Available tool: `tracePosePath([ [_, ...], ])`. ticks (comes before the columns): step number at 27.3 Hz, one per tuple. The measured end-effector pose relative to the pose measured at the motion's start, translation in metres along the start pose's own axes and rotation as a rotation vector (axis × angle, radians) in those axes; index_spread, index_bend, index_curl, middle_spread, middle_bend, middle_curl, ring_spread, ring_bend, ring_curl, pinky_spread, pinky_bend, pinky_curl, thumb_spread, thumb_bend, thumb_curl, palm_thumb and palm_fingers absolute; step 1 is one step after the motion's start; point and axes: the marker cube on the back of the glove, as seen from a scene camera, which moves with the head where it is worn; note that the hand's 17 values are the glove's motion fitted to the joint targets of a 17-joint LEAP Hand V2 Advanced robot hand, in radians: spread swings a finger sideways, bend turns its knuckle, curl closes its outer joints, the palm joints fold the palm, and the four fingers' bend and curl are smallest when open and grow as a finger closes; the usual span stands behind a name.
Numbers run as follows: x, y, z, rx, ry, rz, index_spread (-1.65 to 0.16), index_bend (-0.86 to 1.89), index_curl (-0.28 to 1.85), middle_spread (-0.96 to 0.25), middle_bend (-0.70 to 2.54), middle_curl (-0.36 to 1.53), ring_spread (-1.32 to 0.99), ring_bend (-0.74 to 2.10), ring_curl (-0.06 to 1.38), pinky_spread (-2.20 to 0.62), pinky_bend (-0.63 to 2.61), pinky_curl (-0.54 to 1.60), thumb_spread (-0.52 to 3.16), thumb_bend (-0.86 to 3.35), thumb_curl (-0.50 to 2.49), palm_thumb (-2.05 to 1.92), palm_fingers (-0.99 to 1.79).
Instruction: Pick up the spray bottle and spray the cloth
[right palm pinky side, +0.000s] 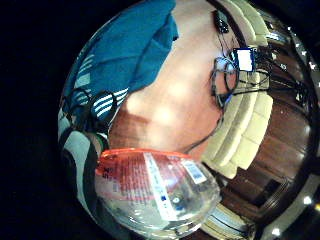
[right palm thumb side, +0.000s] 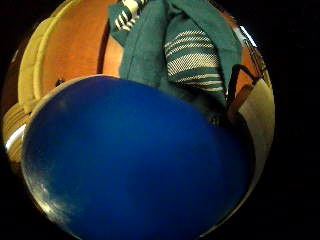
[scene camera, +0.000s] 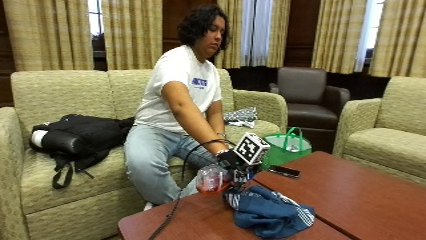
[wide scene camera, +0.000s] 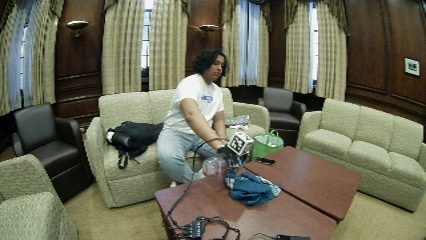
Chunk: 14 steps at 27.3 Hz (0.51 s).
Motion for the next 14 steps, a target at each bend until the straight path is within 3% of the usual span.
tracePosePath([
  [14,-0.038,-0.013,0.031,-0.113,0.124,-0.035,-0.28,0.37,0.56,-0.23,0.57,0.5,-0.21,0.6,0.44,-0.3,0.39,0.37,0.24,-0.04,0.77,0.89,1.37],
])
